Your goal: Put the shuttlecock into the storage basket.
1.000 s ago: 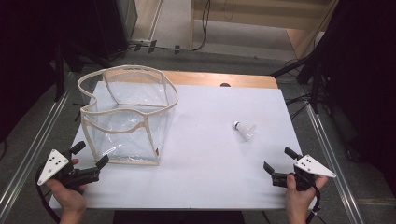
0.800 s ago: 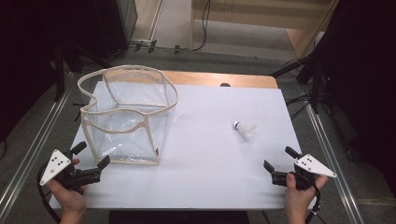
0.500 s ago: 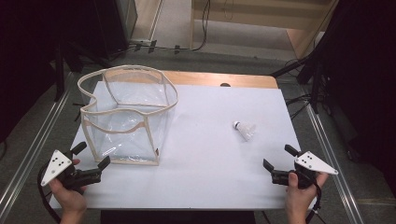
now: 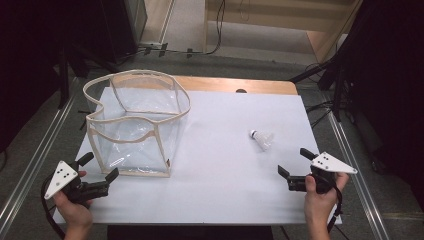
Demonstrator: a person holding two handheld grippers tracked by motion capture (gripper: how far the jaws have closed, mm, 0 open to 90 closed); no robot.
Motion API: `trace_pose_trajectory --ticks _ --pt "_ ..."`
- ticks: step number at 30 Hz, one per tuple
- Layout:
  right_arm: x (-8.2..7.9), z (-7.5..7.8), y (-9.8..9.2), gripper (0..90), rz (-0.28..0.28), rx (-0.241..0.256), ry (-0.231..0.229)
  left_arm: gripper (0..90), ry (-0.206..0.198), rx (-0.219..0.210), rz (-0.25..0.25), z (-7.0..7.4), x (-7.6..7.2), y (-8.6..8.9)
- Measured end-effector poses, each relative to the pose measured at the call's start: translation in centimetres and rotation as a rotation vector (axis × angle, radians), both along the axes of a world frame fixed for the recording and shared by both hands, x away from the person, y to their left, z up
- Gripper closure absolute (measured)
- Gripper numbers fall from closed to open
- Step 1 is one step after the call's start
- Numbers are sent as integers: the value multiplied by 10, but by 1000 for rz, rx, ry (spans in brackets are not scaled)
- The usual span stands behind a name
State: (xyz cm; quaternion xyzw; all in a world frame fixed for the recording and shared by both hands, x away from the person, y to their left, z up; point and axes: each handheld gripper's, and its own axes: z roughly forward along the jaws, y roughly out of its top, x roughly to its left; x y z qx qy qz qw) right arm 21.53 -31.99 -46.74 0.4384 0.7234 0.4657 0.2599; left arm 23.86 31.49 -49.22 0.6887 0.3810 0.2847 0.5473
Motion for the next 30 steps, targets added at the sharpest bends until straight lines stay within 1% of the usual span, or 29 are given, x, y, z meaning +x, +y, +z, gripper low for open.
trace_pose_trajectory --ticks 4,8,9,10,13,17,22,25,27,28,29,30 --pt "8 6 6 0 18 -31 7 0 0 2 -1 0 0 0" --pt "16 14 12 0 17 -36 11 0 1 8 11 0 -1 -2" --pt "16 14 12 0 17 -36 11 0 1 10 10 0 -1 -2" --pt "20 17 15 0 26 -44 5 0 1 11 8 0 -1 -2" --pt "25 22 19 0 39 -51 2 0 1 11 5 0 -1 -2" --pt "32 30 23 0 47 -66 -3 0 2 6 1 0 0 -2" --pt "41 39 27 0 58 -74 0 0 2 8 -10 0 0 -2" --pt "47 43 30 0 65 -76 15 0 2 11 -12 0 0 -2" --pt "52 45 31 0 82 -76 24 0 3 11 -13 0 0 -2" --pt "52 45 31 0 82 -76 24 0 4 11 -13 0 0 -2" --pt "58 47 34 0 96 -83 38 0 3 11 -13 0 0 -2" --pt "58 47 34 0 96 -83 38 0 3 12 -12 0 0 -2"
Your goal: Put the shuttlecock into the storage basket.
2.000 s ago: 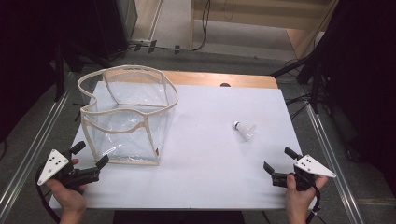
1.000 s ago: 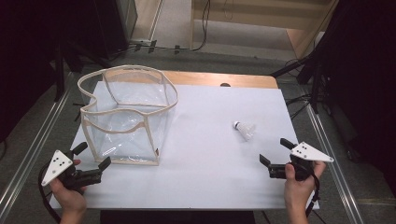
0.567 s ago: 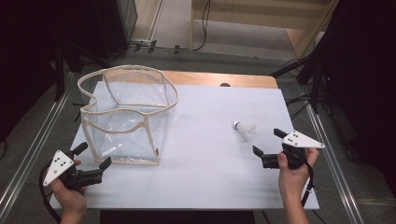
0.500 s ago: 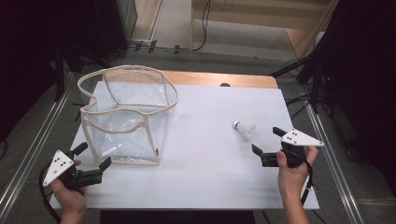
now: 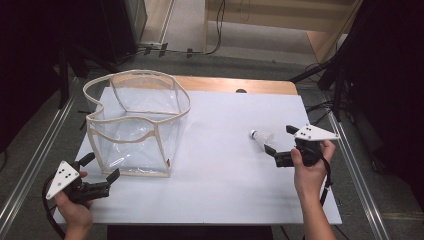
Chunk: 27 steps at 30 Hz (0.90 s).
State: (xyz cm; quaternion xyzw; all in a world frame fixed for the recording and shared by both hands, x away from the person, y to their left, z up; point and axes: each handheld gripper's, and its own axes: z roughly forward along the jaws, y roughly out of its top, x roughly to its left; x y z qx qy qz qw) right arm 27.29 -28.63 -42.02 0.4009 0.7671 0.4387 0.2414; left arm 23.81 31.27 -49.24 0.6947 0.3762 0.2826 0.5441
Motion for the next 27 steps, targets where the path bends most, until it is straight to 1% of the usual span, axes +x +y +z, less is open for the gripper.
trace_pose_trajectory --ticks 2,3,7,8,9,11,12,14,17,18,20,21,22,23,24,25,26,27 --pt "6 2 3 0 11 -8 5 0 -1 0 -1 0 0 0" --pt "6 2 3 0 11 -8 5 0 -1 2 -2 0 0 0" --pt "16 6 7 0 18 -15 17 1 -3 0 -4 0 -1 0" --pt "16 6 7 0 18 -15 17 1 -3 0 -4 0 -1 0" --pt "20 9 9 0 22 -29 18 0 -4 0 -3 0 -1 0" --pt "22 10 10 0 24 -35 20 0 -4 0 -4 0 -1 0" --pt "26 13 12 0 34 -46 30 0 -3 0 -4 0 -1 0" --pt "28 15 13 0 37 -52 34 1 -3 3 -6 0 -1 0" --pt "33 18 15 0 50 -61 49 1 -4 6 -7 0 -1 0" --pt "37 19 18 0 53 -69 64 1 -6 5 -8 0 0 0" --pt "39 20 19 0 57 -72 66 1 -6 5 -9 0 0 0" --pt "45 21 21 0 63 -86 82 1 -6 5 -8 0 -1 0" --pt "45 21 21 0 63 -86 82 1 -6 5 -8 0 -1 0" --pt "49 23 24 0 66 -95 97 1 -6 5 -8 0 -1 0" --pt "54 23 24 0 75 -98 102 1 -8 5 -9 0 -1 0" --pt "54 23 24 0 75 -98 102 1 -11 3 -9 0 -1 0" --pt "57 24 25 0 79 -100 114 1 -11 3 -10 0 -1 0" --pt "64 25 27 0 89 -103 128 1 -11 4 -11 0 -1 0"
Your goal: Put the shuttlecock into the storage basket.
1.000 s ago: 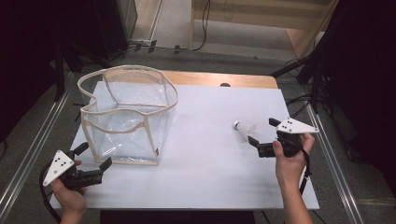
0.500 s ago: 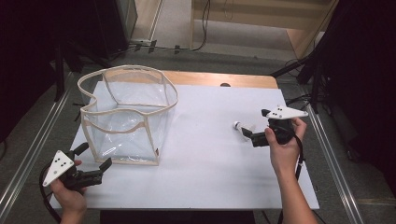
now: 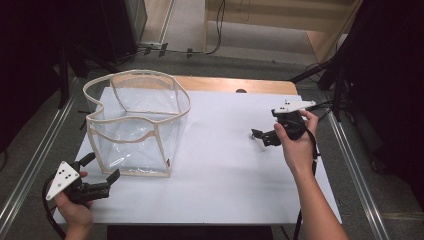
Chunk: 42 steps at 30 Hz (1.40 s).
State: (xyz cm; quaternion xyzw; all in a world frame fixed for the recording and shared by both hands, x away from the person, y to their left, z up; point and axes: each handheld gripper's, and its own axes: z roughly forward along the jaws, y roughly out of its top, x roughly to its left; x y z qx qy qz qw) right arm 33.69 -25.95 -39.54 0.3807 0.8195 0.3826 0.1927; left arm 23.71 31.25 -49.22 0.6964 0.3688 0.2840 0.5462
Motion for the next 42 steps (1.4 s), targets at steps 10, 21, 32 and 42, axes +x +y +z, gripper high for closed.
trace_pose_trajectory --ticks 10,21,32,42 --pt "23 -2 7 0 18 -49 89 1 -3 -3 1 0 0 0" --pt "52 -22 14 0 57 -134 216 1 -3 -3 -2 0 0 0" --pt "69 -42 21 0 67 -197 315 1 -4 -5 -5 0 0 0" --pt "80 -53 23 0 77 -242 380 1 -5 -3 -9 0 -1 1"
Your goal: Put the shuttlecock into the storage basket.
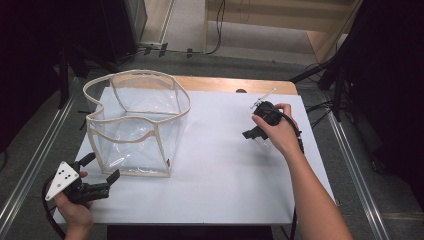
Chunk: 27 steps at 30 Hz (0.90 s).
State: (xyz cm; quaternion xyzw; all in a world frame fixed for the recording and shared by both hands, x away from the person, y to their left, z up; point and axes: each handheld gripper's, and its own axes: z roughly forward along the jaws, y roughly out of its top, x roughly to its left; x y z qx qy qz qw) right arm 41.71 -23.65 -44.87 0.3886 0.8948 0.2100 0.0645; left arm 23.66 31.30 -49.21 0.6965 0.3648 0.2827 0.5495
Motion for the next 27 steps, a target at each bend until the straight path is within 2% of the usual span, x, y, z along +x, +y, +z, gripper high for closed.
trace_pose_trajectory --ticks 10,11,12,19,20,22,23,25,27 --pt "5 -11 4 0 -9 -56 54 1 -10 -3 -12 0 0 0" --pt "6 -12 4 18 -8 -56 61 1 -10 -3 -12 0 0 0" --pt "7 -13 4 146 -23 -72 48 1 -10 -3 -12 0 0 0" --pt "10 -18 6 156 -28 -97 76 1 -9 -5 -13 0 0 0" --pt "10 -20 8 203 -37 -110 83 1 -9 -5 -13 0 0 1" --pt "10 -21 8 221 -38 -119 88 1 -9 -6 -12 0 0 1" --pt "11 -22 9 273 -38 -142 91 1 -9 -6 -12 0 0 1" --pt "10 -23 9 294 -44 -148 88 1 -8 -6 -12 0 0 1" --pt "11 -25 7 369 -52 -150 93 1 -8 -6 -12 0 0 1"
